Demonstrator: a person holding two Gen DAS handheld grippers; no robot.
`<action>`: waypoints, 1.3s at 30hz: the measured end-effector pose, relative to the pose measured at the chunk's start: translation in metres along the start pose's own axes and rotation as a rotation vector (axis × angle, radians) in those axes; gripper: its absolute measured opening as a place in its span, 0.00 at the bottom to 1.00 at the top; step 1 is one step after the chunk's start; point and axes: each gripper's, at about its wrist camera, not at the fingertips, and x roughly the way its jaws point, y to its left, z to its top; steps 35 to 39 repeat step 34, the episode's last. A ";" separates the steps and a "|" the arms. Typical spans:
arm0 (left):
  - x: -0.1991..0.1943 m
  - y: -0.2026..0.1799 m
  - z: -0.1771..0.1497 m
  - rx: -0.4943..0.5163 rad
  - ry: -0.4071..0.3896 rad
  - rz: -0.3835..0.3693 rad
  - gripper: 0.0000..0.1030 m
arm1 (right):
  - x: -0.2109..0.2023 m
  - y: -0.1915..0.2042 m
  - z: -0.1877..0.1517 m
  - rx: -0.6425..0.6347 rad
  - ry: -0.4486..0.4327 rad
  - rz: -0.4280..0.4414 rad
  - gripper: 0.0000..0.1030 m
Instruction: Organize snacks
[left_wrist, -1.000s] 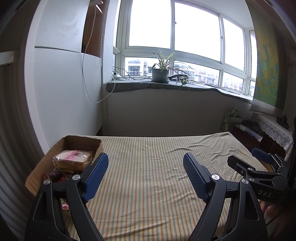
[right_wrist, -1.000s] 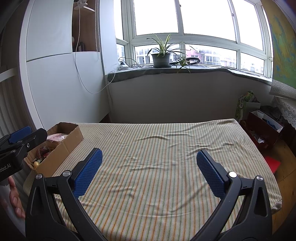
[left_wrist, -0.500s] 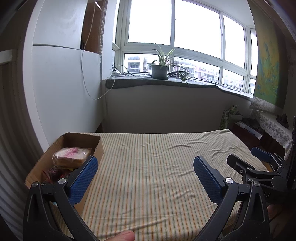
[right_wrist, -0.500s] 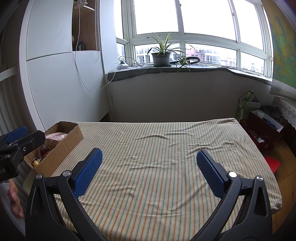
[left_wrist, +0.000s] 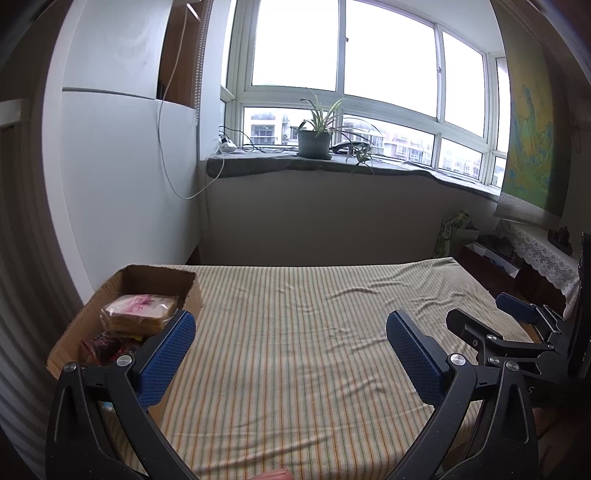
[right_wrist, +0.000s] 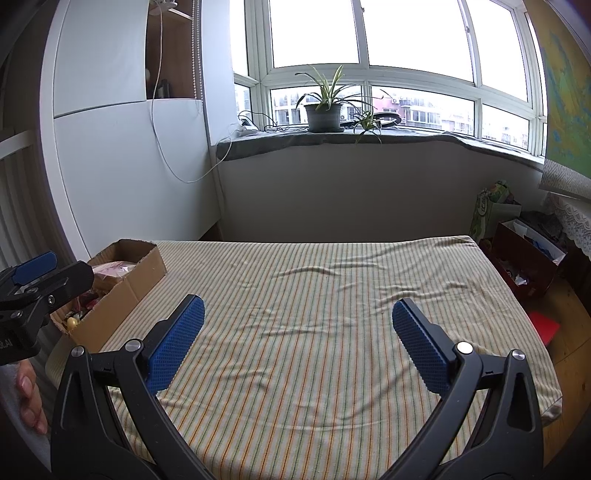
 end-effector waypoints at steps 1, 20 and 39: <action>0.000 -0.001 0.000 0.001 0.001 0.005 1.00 | 0.000 -0.001 0.000 -0.001 0.001 0.001 1.00; 0.003 0.002 -0.001 0.000 0.011 0.020 1.00 | 0.003 -0.004 0.000 -0.012 0.008 0.010 1.00; 0.004 0.004 -0.004 0.009 0.007 0.072 1.00 | 0.008 -0.009 -0.001 -0.020 0.016 0.018 1.00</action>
